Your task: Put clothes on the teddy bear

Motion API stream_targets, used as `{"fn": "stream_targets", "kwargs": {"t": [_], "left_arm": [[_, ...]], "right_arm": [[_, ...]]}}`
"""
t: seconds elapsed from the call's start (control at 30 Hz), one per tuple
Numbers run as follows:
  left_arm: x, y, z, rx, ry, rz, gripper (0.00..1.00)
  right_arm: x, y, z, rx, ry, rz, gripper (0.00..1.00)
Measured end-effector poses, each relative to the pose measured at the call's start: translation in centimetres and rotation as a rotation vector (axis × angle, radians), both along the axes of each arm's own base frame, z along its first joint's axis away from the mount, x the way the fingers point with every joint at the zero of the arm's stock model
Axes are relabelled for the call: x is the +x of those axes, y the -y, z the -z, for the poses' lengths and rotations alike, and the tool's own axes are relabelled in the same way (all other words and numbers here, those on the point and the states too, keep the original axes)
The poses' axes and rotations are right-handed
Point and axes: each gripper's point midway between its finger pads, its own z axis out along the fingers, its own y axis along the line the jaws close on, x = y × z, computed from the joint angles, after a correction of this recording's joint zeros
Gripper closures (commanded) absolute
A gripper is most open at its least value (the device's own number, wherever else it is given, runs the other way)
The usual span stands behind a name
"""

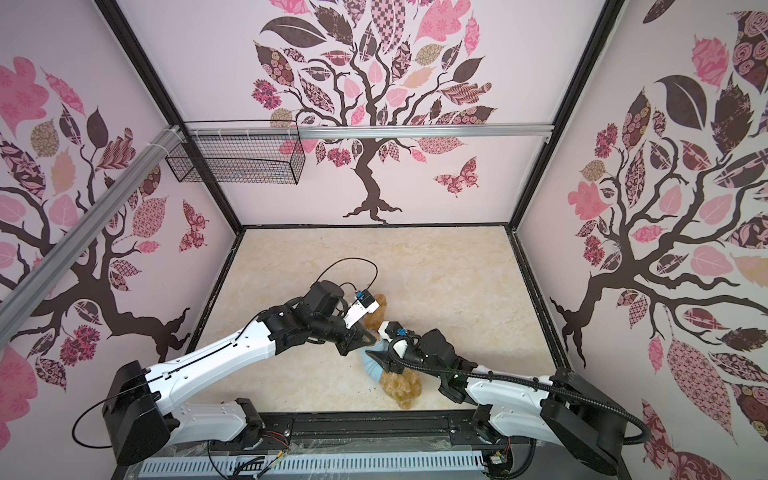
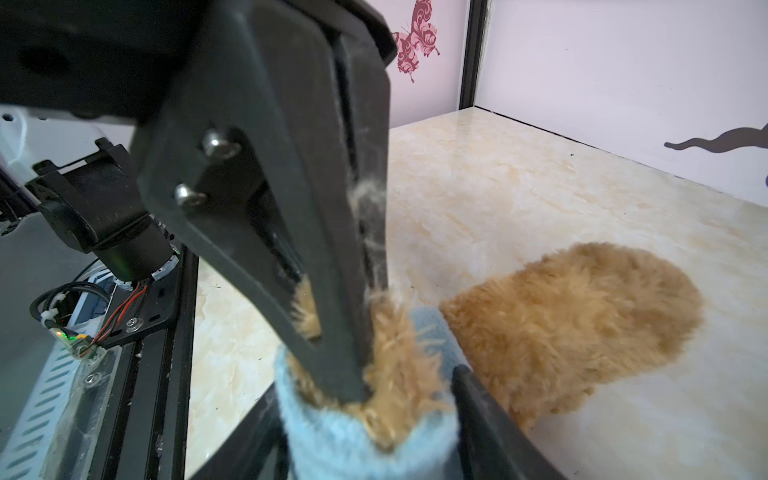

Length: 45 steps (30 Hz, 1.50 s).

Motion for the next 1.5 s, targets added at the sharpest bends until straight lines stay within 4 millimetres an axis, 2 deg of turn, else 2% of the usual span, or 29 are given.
{"fn": "stream_targets", "kwargs": {"t": [0.1,0.2,0.27,0.4,0.53,0.77,0.93,1.1,1.3,1.5], "left_arm": [[0.2,0.2,-0.2,-0.016,-0.043,-0.047,1.0],[0.4,0.1,-0.1,-0.014,-0.071,-0.084,1.0],[0.6,-0.2,0.0,-0.011,-0.09,-0.105,0.99],[1.1,-0.6,-0.2,-0.028,-0.133,-0.135,0.98],[1.4,-1.2,0.0,-0.02,-0.151,-0.15,0.99],[1.8,-1.9,0.4,0.023,-0.1,-0.141,0.99],[2.7,-2.5,0.7,0.073,-0.026,-0.155,0.96],[2.9,-2.7,1.2,0.108,0.015,-0.145,0.87],[3.6,-2.4,0.2,0.051,0.01,-0.171,0.85],[4.6,-2.4,-2.1,-0.028,0.045,-0.247,0.58]], "right_arm": [[0.5,-0.4,0.0,-0.003,-0.004,0.008,0.62],[1.1,-0.6,0.6,-0.011,-0.009,0.032,0.71],[1.3,-0.7,0.9,-0.012,-0.006,0.041,0.71],[1.8,-0.8,1.4,-0.013,-0.006,0.062,0.61],[2.2,-0.8,2.3,-0.023,-0.02,0.077,0.59],[2.1,-1.0,2.6,-0.014,-0.052,0.077,0.65],[2.1,-1.0,2.6,-0.001,-0.079,0.08,0.73],[1.9,-0.9,2.8,0.008,-0.121,0.087,0.81],[1.9,-0.5,4.0,-0.005,-0.208,0.114,0.83],[3.2,-0.4,3.8,-0.001,-0.283,0.194,0.83]]}}
